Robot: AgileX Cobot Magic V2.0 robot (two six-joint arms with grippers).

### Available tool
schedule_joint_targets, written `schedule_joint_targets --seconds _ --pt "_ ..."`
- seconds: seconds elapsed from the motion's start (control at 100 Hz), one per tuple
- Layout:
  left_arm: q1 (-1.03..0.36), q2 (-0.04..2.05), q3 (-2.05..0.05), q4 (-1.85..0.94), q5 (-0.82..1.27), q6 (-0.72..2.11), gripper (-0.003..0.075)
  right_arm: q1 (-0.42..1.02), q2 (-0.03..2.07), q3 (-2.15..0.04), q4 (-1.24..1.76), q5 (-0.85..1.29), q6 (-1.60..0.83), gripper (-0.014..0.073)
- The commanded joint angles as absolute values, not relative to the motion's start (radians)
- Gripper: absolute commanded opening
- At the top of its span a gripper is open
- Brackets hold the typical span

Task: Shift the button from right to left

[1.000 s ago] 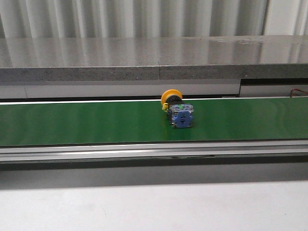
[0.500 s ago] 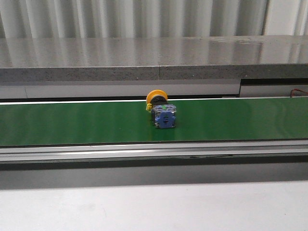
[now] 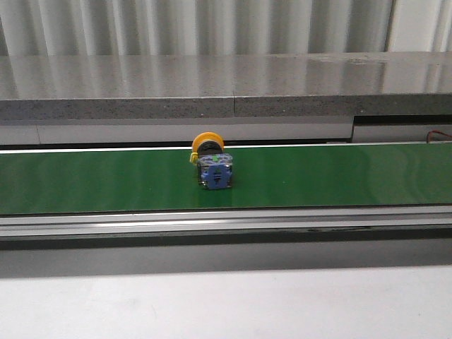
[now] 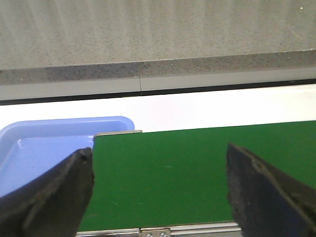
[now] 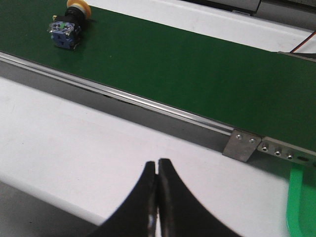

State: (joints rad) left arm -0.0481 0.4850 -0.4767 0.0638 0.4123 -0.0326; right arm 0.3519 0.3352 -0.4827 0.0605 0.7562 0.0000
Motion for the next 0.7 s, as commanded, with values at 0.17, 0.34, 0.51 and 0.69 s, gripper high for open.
schedule_joint_targets --seconds 0.17,0.34,0.51,0.69 --pt "-0.049 0.698 -0.704 -0.026 0.528 -0.044 0.0545 0.353 0.341 -0.505 0.051 0.691 -0.011 -0.0067" --pt "-0.049 0.876 -0.836 -0.113 0.657 0.022 0.0545 0.353 0.341 -0.505 0.051 0.691 -0.011 -0.0067" --pt "-0.063 1.043 -0.946 -0.274 0.753 0.068 0.0545 0.353 0.341 -0.505 0.051 0.691 -0.011 -0.0067" --pt "-0.160 1.205 -1.054 -0.298 0.824 0.050 0.0545 0.353 0.341 -0.505 0.051 0.691 -0.011 -0.0067"
